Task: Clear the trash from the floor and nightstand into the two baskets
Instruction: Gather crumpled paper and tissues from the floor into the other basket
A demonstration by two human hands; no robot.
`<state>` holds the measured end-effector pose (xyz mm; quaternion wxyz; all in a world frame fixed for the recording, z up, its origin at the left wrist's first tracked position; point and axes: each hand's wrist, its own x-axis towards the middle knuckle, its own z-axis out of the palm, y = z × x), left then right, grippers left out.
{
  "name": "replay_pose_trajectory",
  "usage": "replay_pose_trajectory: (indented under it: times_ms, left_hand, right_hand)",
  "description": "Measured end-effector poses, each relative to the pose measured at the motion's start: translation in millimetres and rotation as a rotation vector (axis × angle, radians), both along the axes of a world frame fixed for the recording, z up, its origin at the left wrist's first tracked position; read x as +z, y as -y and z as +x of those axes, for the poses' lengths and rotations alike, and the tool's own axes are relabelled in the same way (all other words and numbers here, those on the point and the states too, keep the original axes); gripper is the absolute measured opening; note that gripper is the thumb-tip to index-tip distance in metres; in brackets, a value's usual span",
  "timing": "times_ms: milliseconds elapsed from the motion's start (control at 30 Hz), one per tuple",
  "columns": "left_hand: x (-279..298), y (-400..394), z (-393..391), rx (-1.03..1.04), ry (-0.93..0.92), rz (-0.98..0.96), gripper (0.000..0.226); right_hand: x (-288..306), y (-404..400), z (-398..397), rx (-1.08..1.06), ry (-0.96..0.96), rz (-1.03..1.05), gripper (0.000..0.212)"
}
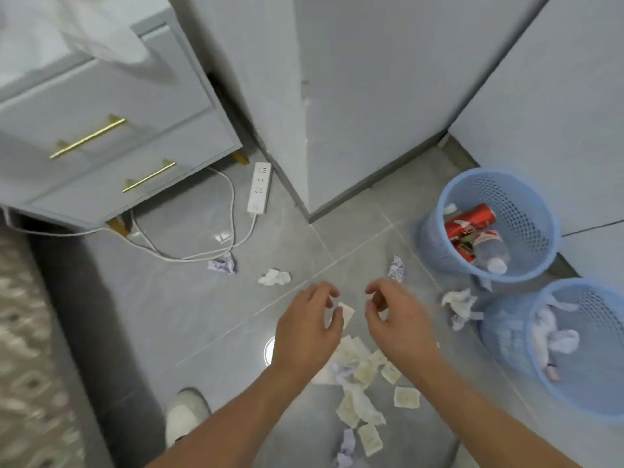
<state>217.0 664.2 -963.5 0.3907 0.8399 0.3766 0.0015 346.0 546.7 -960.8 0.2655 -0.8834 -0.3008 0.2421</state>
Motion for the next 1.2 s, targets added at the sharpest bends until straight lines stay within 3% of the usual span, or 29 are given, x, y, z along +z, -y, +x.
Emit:
replay_pose_trajectory:
  times_ms: [133, 333, 533, 700, 800, 1000, 1200]
  left_hand:
    - [-26, -56, -63, 0.116, -0.035, 0.028, 0.019]
    - [-99, -141, -126, 0.193, -0.169, 0.104, 0.041]
    - [-190, -210, -139, 0.146, -0.261, 0.161, 0.060]
    - [-241, -211, -133, -0.047, -0.320, 0.176, 0.046]
    - [-252, -203, -140, -0.088, -0.368, 0.272, 0.034]
    - [-236, -138, -139, -0.029, -0.180, 0.297, 0.018]
    - [-211, -34, -63, -0.139, -0.061, 0.205, 0.027]
  right_hand:
    - [-29, -64, -46, 0.120, -0.045, -0.065, 0.017]
    - [-109, -141, -89, 0.348, -0.090, -0.307, 0.054]
    - [-212, -179, -107, 0.469, 0.009, -0.352, 0.076]
    - [-267, -174, -105, 0.639, 0.264, -0.335, 0.055]
    - [-270, -162, -100, 0.659, 0.221, -0.265, 0.042]
    - [-225, -79, -75, 0.399, 0.094, -0.159, 0.037]
    - [-184, 14, 15, 0.172, 0.235, -0.164, 0.025]
